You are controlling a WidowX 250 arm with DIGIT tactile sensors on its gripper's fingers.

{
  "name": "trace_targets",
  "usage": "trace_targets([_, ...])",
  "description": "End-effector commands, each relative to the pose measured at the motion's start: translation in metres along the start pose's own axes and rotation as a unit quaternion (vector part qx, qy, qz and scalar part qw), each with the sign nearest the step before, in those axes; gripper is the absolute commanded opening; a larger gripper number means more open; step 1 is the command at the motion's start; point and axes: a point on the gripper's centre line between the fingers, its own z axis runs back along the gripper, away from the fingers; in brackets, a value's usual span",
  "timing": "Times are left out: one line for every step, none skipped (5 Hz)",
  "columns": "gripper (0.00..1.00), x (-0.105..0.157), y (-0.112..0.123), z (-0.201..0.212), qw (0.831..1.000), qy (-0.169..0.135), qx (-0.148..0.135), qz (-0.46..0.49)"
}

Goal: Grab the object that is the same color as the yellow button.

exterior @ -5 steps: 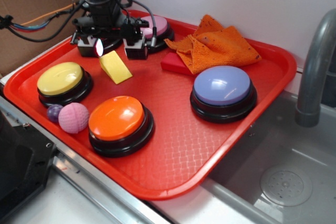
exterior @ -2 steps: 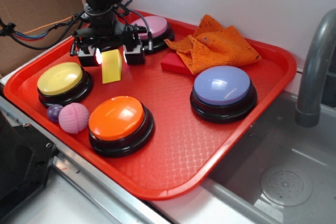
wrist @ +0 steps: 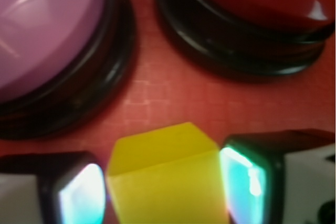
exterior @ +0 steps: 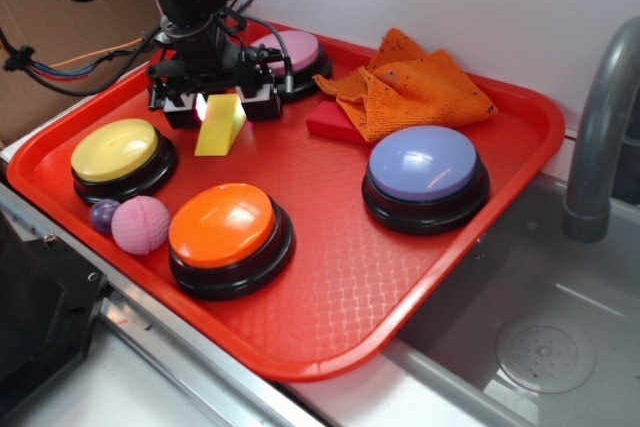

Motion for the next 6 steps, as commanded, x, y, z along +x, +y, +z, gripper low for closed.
trace_targets([0.00, 0.007, 0.011, 0.012, 0.999, 0.010, -0.020, -0.026])
trace_targets([0.00, 0.012, -0.002, 0.045, 0.994, 0.087, -0.046, -0.038])
trace_targets([0.00, 0.007, -0.020, 0.093, 0.986, 0.092, -0.071, -0.118])
trace_targets([0.00, -0.009, -0.037, 0.129, 0.971, 0.079, -0.093, -0.206])
trace_targets([0.00, -0.031, -0.042, 0.156, 0.942, 0.085, -0.119, -0.301])
trace_targets([0.00, -0.041, -0.039, 0.163, 0.931, 0.081, -0.130, -0.330])
